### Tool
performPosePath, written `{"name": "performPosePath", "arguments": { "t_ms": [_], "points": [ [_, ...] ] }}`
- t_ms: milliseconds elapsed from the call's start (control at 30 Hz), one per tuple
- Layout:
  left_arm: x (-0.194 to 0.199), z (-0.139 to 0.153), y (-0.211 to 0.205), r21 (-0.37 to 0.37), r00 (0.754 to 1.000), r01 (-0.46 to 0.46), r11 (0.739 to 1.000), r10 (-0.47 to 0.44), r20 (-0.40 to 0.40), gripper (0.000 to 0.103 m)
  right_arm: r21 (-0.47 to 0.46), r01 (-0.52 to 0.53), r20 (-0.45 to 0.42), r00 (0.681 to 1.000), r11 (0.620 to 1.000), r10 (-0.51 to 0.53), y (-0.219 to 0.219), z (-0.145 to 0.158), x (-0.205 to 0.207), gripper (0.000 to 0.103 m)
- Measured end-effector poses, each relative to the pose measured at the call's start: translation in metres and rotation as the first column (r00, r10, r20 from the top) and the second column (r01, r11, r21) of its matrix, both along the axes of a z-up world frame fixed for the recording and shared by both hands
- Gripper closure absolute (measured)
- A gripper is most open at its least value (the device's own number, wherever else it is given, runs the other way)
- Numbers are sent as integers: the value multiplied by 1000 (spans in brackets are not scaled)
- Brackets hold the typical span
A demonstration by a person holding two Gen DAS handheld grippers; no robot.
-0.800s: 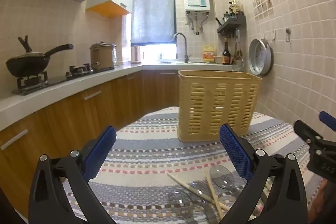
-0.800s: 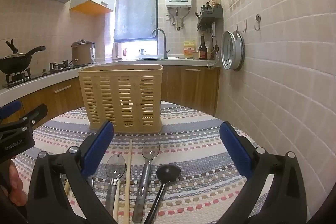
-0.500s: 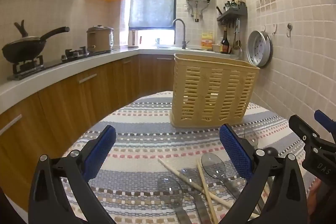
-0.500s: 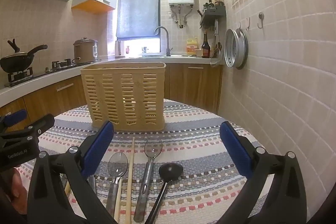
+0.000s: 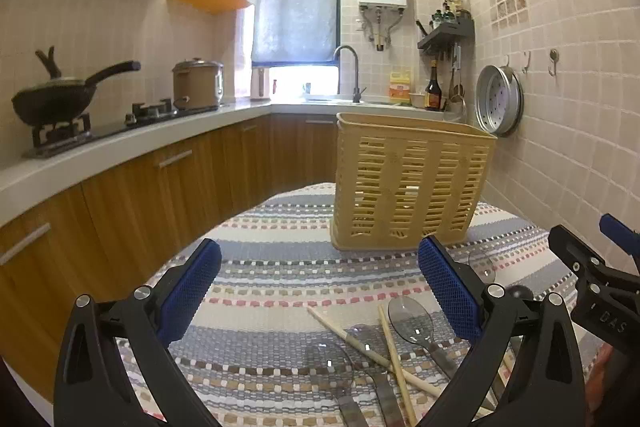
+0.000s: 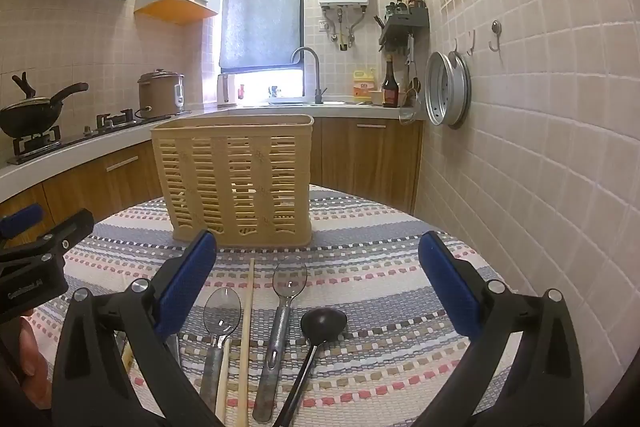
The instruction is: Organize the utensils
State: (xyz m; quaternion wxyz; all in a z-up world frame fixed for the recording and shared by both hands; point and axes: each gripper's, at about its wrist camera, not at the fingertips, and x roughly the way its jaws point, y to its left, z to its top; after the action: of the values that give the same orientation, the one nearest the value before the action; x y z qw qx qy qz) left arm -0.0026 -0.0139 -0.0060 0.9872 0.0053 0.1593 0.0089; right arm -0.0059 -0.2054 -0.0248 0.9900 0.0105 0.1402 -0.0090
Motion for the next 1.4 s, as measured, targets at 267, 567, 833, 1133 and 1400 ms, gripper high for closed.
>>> {"name": "performPosePath", "arguments": {
  "t_ms": [267,567,833,1133,1400],
  "points": [
    [-12,5,-5,36,998,-34,999,32,53,7,6,36,85,996,999,-37,-2,4,-13,6],
    [-21,14,10,-1,981,-127,992,126,147,8,93,102,273,954,990,-124,-21,15,-37,6],
    [-22,14,12,-5,982,-121,993,120,148,8,47,51,190,980,998,-59,-14,14,-22,6],
    [-21,14,13,-2,983,-112,994,111,149,8,85,58,184,980,995,-73,-22,10,-25,6],
    [-26,14,12,-7,979,-111,994,110,170,8,73,65,199,977,995,-79,-19,11,-28,6]
  ]
}}
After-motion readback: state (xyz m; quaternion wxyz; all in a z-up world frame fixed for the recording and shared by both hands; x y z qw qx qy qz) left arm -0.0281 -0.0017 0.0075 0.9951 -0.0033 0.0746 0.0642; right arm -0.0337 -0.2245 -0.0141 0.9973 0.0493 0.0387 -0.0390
